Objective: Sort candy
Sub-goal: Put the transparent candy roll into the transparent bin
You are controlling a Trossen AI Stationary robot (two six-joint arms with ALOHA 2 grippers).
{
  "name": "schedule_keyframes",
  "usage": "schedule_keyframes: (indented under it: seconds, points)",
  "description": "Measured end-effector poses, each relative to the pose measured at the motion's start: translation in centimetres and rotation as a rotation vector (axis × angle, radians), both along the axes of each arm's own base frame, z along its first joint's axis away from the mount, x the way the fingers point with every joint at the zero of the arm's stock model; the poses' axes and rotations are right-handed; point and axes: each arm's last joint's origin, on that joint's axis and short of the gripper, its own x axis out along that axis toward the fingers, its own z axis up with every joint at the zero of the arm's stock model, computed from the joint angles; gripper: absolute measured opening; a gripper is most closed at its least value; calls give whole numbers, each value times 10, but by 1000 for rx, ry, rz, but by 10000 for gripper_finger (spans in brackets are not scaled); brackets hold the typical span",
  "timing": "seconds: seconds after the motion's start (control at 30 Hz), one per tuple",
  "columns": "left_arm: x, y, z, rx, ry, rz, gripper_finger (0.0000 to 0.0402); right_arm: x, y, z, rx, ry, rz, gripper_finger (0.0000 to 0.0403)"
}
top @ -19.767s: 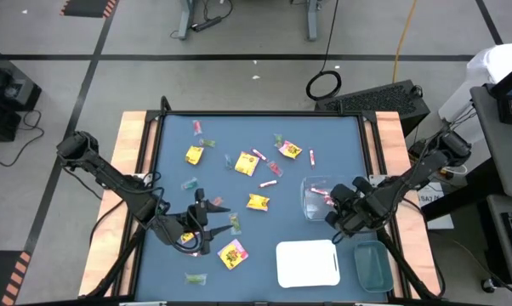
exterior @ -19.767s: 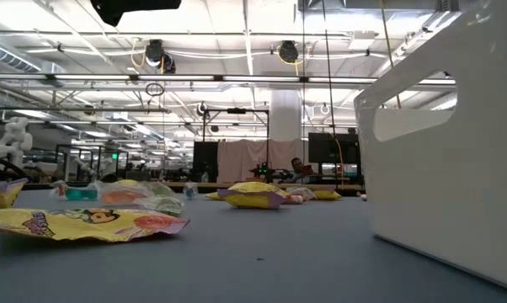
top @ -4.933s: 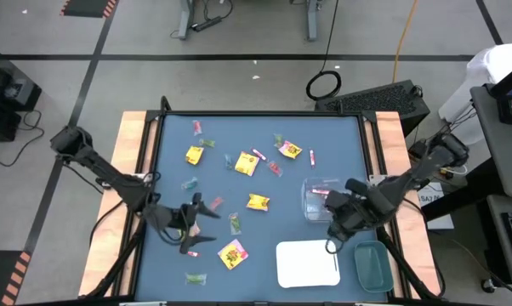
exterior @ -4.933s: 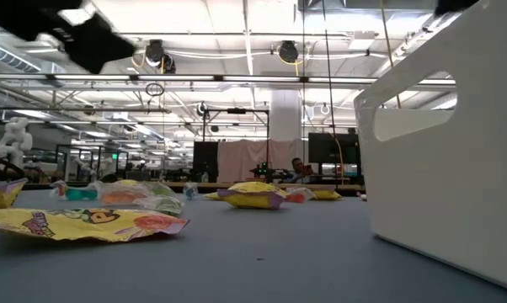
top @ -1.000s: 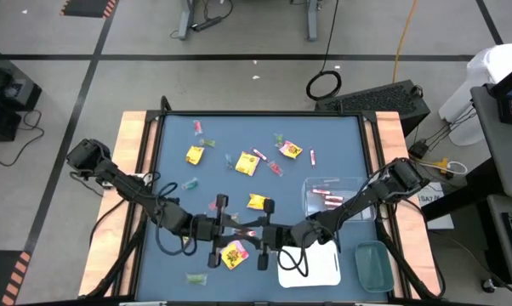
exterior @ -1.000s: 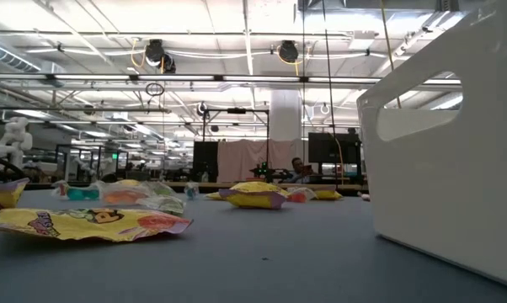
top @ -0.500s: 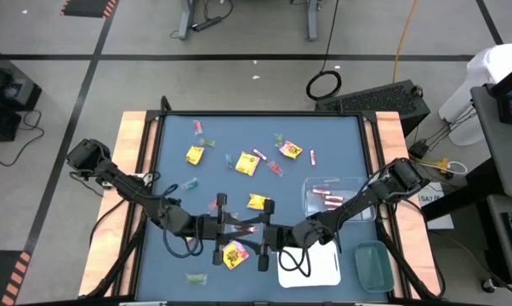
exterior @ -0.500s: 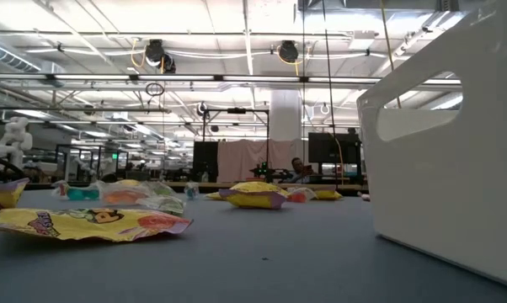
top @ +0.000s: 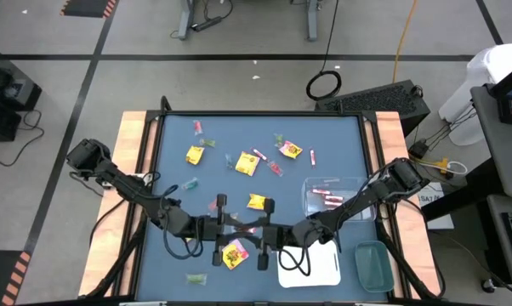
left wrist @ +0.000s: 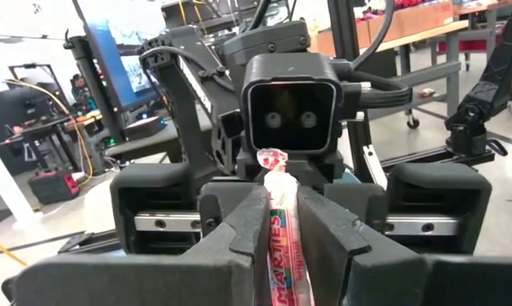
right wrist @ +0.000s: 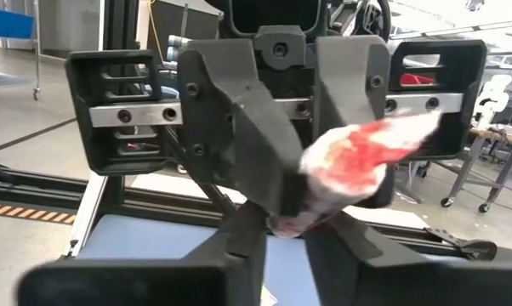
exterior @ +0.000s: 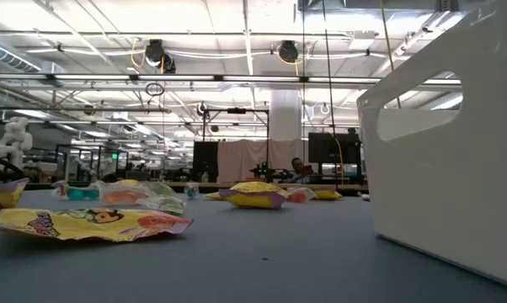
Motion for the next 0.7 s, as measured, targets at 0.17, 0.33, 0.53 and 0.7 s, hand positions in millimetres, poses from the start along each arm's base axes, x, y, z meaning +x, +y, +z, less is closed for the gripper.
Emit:
schedule_keyframes:
  seconds: [0.17, 0.33, 0.53, 0.7]
  points:
    - [-1, -2, 0, 1, 2, -9, 64, 0, 0, 0, 0, 0, 1, 28]
    - [-3, -5, -3, 18, 23, -21, 75, 0, 0, -1, -3, 14, 5, 38]
    - [-7, -10, -2, 20, 28, 17, 153, 0, 1, -6, -3, 52, 5, 47]
    - [-18, -13, 2, 60, 46, 151, 210, -5, 1, -4, -8, 114, 1, 42]
